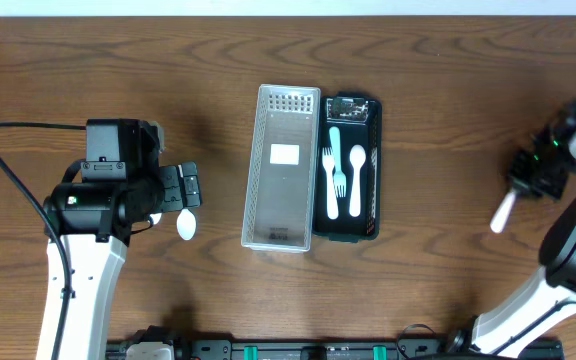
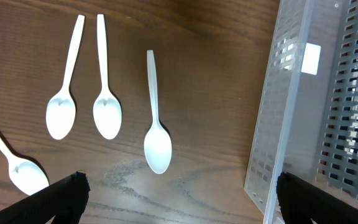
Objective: Pack container
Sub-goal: 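Carry the fork into the dark basket and release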
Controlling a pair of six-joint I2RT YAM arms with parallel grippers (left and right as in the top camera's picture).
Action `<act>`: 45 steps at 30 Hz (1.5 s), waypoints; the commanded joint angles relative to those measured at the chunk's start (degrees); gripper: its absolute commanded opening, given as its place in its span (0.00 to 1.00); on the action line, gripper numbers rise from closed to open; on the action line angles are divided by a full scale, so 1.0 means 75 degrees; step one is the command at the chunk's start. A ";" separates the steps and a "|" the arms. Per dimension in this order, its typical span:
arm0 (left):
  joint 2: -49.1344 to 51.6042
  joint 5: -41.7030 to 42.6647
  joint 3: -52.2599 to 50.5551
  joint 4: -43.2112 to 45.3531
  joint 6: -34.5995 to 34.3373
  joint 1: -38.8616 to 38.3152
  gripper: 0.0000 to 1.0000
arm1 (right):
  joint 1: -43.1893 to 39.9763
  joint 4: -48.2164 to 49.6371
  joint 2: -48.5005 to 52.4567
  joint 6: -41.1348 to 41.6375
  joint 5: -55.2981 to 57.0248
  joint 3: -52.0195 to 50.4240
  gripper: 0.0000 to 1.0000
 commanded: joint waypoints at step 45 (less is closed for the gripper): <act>-0.0079 -0.0306 0.0015 -0.0003 0.0417 -0.0026 0.98 | 0.4028 0.0050 -0.2582 0.1093 0.0504 0.1941 0.66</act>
